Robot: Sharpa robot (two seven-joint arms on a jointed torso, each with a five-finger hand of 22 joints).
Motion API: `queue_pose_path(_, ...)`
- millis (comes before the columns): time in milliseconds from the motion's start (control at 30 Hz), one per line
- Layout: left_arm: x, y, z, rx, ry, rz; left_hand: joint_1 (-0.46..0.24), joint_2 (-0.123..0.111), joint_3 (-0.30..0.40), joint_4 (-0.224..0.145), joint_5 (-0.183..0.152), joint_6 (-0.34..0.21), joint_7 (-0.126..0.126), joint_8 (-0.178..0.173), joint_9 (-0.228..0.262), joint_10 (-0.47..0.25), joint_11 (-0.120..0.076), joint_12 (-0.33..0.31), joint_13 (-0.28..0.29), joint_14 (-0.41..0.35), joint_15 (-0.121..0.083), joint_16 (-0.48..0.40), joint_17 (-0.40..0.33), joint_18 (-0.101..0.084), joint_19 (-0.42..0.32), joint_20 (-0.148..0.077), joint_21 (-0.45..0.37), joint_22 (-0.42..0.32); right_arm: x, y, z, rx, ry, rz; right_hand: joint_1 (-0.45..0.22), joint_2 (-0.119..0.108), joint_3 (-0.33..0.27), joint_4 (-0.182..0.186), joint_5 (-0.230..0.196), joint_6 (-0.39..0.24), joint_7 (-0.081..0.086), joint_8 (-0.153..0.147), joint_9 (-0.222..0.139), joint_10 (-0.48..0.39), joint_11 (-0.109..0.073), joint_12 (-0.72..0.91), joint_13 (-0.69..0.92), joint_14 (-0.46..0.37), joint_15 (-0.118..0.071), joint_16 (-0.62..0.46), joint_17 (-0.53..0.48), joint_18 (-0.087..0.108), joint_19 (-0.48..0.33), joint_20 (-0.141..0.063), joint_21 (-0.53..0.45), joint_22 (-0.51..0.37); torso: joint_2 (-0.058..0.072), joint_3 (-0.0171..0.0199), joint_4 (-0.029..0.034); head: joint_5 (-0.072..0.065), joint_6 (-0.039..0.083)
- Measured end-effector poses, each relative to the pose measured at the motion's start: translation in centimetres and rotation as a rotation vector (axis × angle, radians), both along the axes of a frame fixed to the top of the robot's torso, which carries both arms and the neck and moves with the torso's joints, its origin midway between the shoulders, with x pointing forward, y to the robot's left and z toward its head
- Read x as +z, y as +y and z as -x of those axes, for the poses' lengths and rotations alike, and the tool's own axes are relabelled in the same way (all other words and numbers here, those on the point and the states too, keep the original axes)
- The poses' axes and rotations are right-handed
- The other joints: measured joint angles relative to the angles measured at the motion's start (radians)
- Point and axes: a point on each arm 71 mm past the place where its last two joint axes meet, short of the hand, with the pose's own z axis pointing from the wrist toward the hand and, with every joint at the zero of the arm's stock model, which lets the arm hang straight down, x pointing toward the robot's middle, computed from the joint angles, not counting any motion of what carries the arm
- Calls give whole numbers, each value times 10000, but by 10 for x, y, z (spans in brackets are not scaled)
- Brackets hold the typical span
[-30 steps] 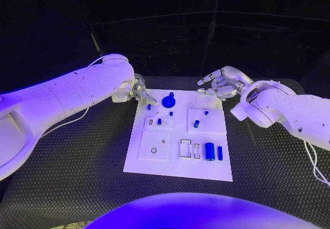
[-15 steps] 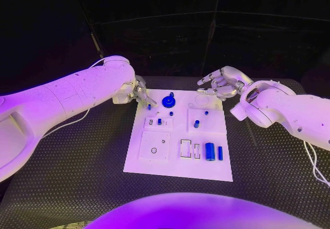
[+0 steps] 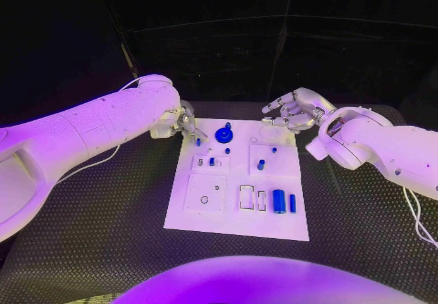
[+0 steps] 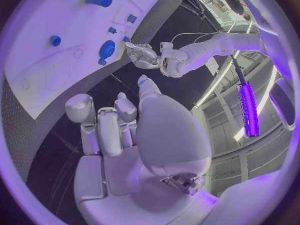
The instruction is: Assemble the parts on the task board
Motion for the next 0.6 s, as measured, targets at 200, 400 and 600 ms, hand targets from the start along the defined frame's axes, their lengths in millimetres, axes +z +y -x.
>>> queue_pose_path(200, 0, -2, 1, -34, 24, 40, 110, 13, 1, -57, 0, 0, 0, 39, -9, -1, 0, 0, -12, 0, 0, 0, 0, -1, 0, 0, 0, 6, 0, 0, 0, 4, 1, -1, 0, 0, 0, 0, 0, 0, 0, 0, 0, 0, 0, 0, 0, 0, 0, 0, 0, 0, 0, 0, 0, 1, 0, 1, 0, -9, 0)
queue_pose_path(400, 0, -2, 1, -44, 46, 57, 110, 13, 1, -57, 0, 26, -27, 38, -8, -1, 0, 0, -11, 0, 0, 0, 0, 0, 0, 0, -1, 5, 0, 0, 0, 6, 2, 0, 0, 0, 0, 0, 0, 0, 0, 0, 0, 0, 0, 0, 1, 0, 0, 0, 0, -1, 0, 0, 0, 1, 0, 0, 0, -16, 1)
queue_pose_path(600, 0, -2, 1, -57, 78, 57, 110, 13, 1, -57, 0, 35, -37, 38, -8, -1, 0, 0, -11, 0, 0, 0, 0, -1, 0, 0, -1, 5, 0, 1, 0, 11, 3, -2, 0, 0, 0, 0, 0, 0, 0, 0, 0, 0, 0, 0, 1, 0, 0, 0, 0, -1, 0, 0, 0, 1, -3, 0, 0, -19, 1)
